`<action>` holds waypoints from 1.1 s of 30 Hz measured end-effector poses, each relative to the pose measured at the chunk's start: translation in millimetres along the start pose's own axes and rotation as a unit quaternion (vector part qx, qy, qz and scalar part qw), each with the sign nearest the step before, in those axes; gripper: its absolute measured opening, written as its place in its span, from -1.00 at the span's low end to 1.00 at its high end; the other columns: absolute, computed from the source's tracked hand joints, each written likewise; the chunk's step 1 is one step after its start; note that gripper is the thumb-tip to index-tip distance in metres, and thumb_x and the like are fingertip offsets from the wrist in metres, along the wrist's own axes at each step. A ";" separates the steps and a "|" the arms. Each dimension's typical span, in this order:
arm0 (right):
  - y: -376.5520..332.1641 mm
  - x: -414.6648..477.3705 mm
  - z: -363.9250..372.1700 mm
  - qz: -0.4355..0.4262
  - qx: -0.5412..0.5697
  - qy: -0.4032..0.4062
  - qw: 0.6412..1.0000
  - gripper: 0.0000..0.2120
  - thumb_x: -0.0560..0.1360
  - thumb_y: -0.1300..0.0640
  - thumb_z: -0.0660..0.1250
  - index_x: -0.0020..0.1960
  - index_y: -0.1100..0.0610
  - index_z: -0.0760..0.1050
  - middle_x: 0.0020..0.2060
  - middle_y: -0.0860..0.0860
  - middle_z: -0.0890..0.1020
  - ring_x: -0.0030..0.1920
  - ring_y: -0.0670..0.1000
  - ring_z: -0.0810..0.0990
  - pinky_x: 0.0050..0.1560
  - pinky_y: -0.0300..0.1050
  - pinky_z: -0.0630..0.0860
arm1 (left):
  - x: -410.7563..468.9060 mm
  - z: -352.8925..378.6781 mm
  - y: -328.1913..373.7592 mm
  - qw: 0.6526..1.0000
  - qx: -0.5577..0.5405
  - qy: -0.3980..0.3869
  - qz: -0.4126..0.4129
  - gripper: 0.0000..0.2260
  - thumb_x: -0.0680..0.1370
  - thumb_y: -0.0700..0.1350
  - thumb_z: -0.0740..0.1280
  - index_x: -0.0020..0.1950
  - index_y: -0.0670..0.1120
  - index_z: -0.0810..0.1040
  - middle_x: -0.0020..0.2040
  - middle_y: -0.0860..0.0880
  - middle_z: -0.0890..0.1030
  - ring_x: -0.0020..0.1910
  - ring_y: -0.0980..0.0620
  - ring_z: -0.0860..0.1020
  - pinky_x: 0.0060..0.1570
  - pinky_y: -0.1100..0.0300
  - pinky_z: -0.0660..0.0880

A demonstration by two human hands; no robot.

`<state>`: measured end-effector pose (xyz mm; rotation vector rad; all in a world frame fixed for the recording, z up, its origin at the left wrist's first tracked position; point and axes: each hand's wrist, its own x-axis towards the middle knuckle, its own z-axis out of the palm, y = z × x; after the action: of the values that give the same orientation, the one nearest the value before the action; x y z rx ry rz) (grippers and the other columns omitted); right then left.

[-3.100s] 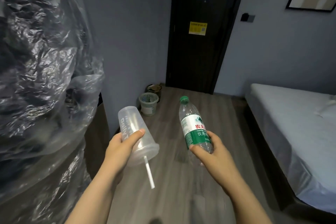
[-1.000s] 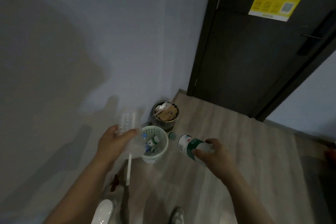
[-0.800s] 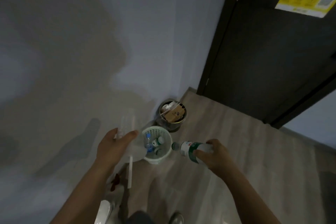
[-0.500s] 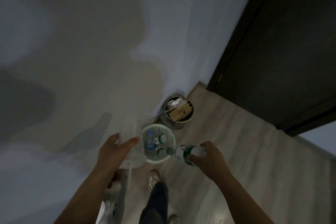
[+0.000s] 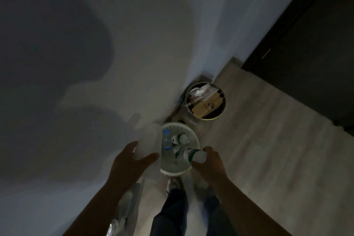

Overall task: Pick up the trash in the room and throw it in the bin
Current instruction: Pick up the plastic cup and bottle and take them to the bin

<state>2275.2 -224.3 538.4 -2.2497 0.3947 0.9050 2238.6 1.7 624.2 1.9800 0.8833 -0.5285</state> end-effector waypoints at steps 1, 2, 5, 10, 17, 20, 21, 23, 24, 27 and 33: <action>2.0 15.1 7.1 0.004 -0.011 -0.010 1.000 -0.40 0.36 0.03 0.48 0.32 0.13 0.35 0.18 0.09 0.49 0.17 0.09 0.54 0.08 -0.13 0.52 | 12.1 6.7 -2.5 1.000 0.010 -0.004 -0.003 -0.36 0.37 0.11 0.50 0.39 -0.03 0.40 0.24 -0.06 0.53 0.07 0.00 0.49 0.05 0.16 0.41; 3.7 30.6 14.3 0.011 -0.026 -0.025 0.999 -0.40 0.39 0.01 0.46 0.35 0.12 0.33 0.22 0.08 0.46 0.22 0.09 0.51 0.06 -0.20 0.43 | 24.4 13.5 -4.9 1.000 0.018 -0.006 -0.004 -0.36 0.37 0.10 0.50 0.39 -0.02 0.40 0.23 -0.05 0.54 0.06 0.02 0.48 0.04 0.17 0.41; 17.6 76.7 41.0 0.030 -0.044 -0.058 0.997 -0.40 0.45 -0.01 0.41 0.40 0.09 0.28 0.29 0.07 0.41 0.27 0.07 0.44 0.07 -0.21 0.34 | 62.0 36.9 -14.3 0.999 0.049 -0.023 -0.007 -0.36 0.39 0.09 0.49 0.40 -0.01 0.37 0.12 0.01 0.50 0.00 0.05 0.46 -0.14 0.26 0.40; 49.2 140.1 78.2 0.039 -0.014 -0.087 0.995 -0.35 0.41 -0.02 0.45 0.41 0.10 0.28 0.26 0.10 0.45 0.26 0.08 0.45 0.21 -0.09 0.43 | 120.8 78.5 -34.3 0.997 0.066 -0.039 -0.028 -0.29 0.38 0.14 0.47 0.45 0.00 0.29 0.19 0.02 0.49 0.06 0.06 0.46 -0.14 0.30 0.41; 77.8 184.5 79.3 0.033 0.006 -0.115 0.993 -0.33 0.49 0.11 0.38 0.52 0.14 0.17 0.40 0.13 0.37 0.37 0.09 0.38 0.34 -0.04 0.38 | 162.3 123.2 -34.9 0.997 0.066 -0.046 -0.015 -0.26 0.33 0.18 0.50 0.42 -0.01 0.32 0.20 0.02 0.51 0.09 0.02 0.51 0.03 0.13 0.52; 84.9 193.3 59.5 0.042 -0.014 -0.110 0.993 -0.41 0.49 0.06 0.36 0.46 0.12 0.26 0.32 0.12 0.45 0.28 0.09 0.47 0.23 -0.08 0.45 | 174.8 136.9 -21.3 0.998 0.046 -0.046 -0.020 -0.31 0.31 0.15 0.52 0.34 -0.03 0.35 0.09 0.07 0.49 -0.05 0.12 0.51 -0.18 0.30 0.47; 87.6 196.3 50.8 0.040 -0.020 -0.110 0.993 -0.44 0.48 0.05 0.36 0.43 0.11 0.30 0.29 0.11 0.48 0.24 0.08 0.49 0.21 -0.06 0.48 | 179.4 141.5 -15.4 0.997 0.050 -0.049 -0.019 -0.33 0.31 0.15 0.53 0.31 -0.04 0.37 0.06 0.06 0.50 -0.10 0.15 0.51 -0.26 0.33 0.44; 91.3 203.3 30.9 0.036 -0.023 -0.105 0.994 -0.46 0.46 0.03 0.35 0.40 0.07 0.33 0.25 0.09 0.50 0.20 0.07 0.51 0.20 0.00 0.49 | 189.4 152.8 -3.1 0.997 0.056 -0.055 -0.020 -0.34 0.30 0.17 0.54 0.28 -0.03 0.40 0.09 0.01 0.54 -0.07 0.10 0.54 -0.19 0.23 0.53; 92.6 207.2 20.1 0.037 -0.022 -0.101 0.994 -0.46 0.45 0.01 0.35 0.40 0.05 0.33 0.24 0.08 0.51 0.20 0.07 0.51 0.20 0.02 0.50 | 194.5 159.2 4.2 0.996 0.059 -0.057 -0.019 -0.33 0.29 0.19 0.54 0.29 -0.02 0.41 0.12 -0.01 0.55 -0.01 0.04 0.56 -0.08 0.12 0.56; 95.7 222.1 -14.4 0.040 0.010 -0.089 0.995 -0.50 0.49 0.09 0.34 0.40 0.07 0.33 0.27 0.09 0.49 0.23 0.06 0.50 0.23 0.01 0.49 | 213.1 181.7 28.2 0.995 0.072 -0.064 -0.008 -0.40 0.33 0.16 0.52 0.28 0.01 0.43 0.12 0.02 0.55 0.08 -0.01 0.55 0.11 0.02 0.52; 111.2 264.4 -72.4 0.052 0.060 -0.058 0.995 -0.53 0.52 0.13 0.36 0.39 0.03 0.33 0.29 0.07 0.46 0.15 0.00 0.50 0.02 -0.19 0.49 | 265.0 243.3 83.5 0.991 0.112 -0.026 0.064 -0.34 0.32 0.08 0.55 0.31 -0.10 0.39 0.17 -0.06 0.53 0.14 -0.06 0.52 0.08 0.12 0.46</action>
<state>2444.9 -362.3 339.2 -2.0727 0.5025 1.0336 2469.0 -135.1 370.1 2.1979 0.6837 -0.6250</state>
